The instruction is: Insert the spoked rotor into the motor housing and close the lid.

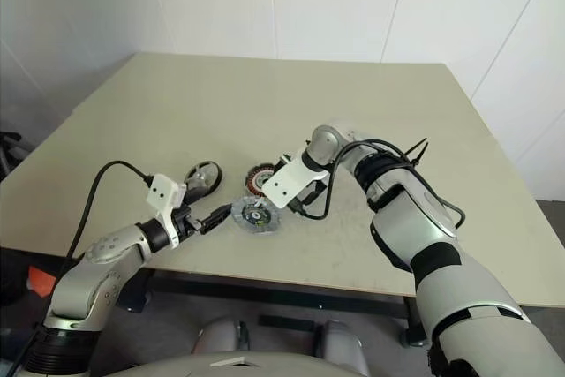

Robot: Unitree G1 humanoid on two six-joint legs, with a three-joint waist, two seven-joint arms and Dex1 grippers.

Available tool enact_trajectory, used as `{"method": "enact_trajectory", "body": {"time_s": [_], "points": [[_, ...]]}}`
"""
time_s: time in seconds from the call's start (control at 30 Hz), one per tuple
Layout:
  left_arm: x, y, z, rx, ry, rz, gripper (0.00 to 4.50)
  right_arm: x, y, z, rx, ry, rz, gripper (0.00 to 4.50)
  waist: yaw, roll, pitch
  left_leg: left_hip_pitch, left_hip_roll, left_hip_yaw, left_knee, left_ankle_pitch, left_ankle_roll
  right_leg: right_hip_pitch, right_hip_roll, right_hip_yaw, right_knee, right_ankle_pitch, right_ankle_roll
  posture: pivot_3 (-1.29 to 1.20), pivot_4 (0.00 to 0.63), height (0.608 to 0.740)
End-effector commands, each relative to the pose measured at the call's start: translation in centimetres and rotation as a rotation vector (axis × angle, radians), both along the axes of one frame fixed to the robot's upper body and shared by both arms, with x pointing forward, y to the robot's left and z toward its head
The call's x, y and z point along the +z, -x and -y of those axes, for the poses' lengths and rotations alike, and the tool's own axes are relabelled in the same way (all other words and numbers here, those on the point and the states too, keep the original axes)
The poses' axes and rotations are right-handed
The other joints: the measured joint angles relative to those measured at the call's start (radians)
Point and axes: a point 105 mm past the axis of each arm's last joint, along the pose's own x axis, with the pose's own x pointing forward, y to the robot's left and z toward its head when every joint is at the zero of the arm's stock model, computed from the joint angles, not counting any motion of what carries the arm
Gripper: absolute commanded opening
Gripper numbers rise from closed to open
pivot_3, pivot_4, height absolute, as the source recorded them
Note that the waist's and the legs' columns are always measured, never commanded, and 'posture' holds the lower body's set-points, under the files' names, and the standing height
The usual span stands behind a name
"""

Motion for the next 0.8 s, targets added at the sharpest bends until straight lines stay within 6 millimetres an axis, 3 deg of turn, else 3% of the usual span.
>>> {"method": "enact_trajectory", "body": {"time_s": [0.03, 0.33, 0.43, 0.8], "points": [[1.5, 0.0, 0.0, -0.002, -0.002, 0.063, 4.50, 0.0, 0.1, 0.5, 0.014, 0.055, -0.009, 4.44, 0.000, 0.000, 0.000, 0.000, 0.000, 0.000, 0.000, 0.000, 0.000, 0.000, 0.000, 0.000, 0.000, 0.000, 0.000, 0.00, 0.000, 0.740], [1.6, -0.1, -0.2, 0.010, -0.008, 0.066, 4.50, 1.3, 0.6, -1.7, 0.072, -0.006, 0.009, 4.44, -0.013, 0.000, 0.000, -0.006, 0.000, 0.001, -0.003, 0.000, 0.000, -0.007, 0.000, 0.000, 0.000, 0.000, 0.000, 0.00, 0.000, 0.740], [1.5, -0.1, -0.2, 0.012, -0.008, 0.067, 4.50, 1.8, 0.3, -2.1, 0.067, -0.027, 0.023, 4.44, -0.024, 0.000, 0.000, -0.012, 0.000, 0.001, -0.003, 0.000, 0.000, -0.012, 0.000, 0.000, 0.000, 0.004, -0.007, 0.00, 0.000, 0.740], [1.5, -0.2, -0.5, 0.020, -0.019, 0.068, 4.50, 3.9, -0.4, -3.9, 0.061, -0.100, 0.074, 4.44, -0.029, 0.000, 0.000, -0.017, 0.001, 0.001, -0.003, 0.000, 0.000, -0.017, 0.000, 0.000, 0.000, 0.004, -0.007, 0.00, 0.000, 0.740]]}}
